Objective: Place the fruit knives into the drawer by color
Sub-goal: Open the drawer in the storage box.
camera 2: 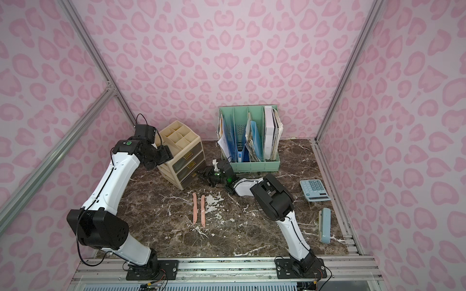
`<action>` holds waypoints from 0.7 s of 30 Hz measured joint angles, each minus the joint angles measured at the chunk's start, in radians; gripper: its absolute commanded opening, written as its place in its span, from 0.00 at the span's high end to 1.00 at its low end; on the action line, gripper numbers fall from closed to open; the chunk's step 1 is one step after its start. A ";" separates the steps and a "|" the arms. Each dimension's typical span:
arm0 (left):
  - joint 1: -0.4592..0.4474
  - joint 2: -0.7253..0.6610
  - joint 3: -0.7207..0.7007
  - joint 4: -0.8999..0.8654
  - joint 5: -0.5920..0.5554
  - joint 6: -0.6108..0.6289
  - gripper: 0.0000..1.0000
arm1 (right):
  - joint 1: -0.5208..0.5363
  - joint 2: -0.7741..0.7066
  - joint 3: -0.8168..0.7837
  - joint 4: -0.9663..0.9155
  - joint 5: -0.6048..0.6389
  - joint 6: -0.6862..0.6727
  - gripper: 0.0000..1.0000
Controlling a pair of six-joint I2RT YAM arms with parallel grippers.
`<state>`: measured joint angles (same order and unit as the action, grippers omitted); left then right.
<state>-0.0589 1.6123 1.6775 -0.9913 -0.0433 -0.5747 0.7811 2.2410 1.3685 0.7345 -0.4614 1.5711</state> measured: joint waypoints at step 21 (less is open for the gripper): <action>0.015 -0.010 -0.013 0.010 -0.017 0.024 0.21 | 0.024 0.114 0.062 0.095 0.031 0.051 0.58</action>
<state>-0.0441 1.6028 1.6642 -0.9810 -0.0601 -0.5503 0.8047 2.3554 1.4303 0.8295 -0.4309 1.6222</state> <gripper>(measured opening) 0.787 0.435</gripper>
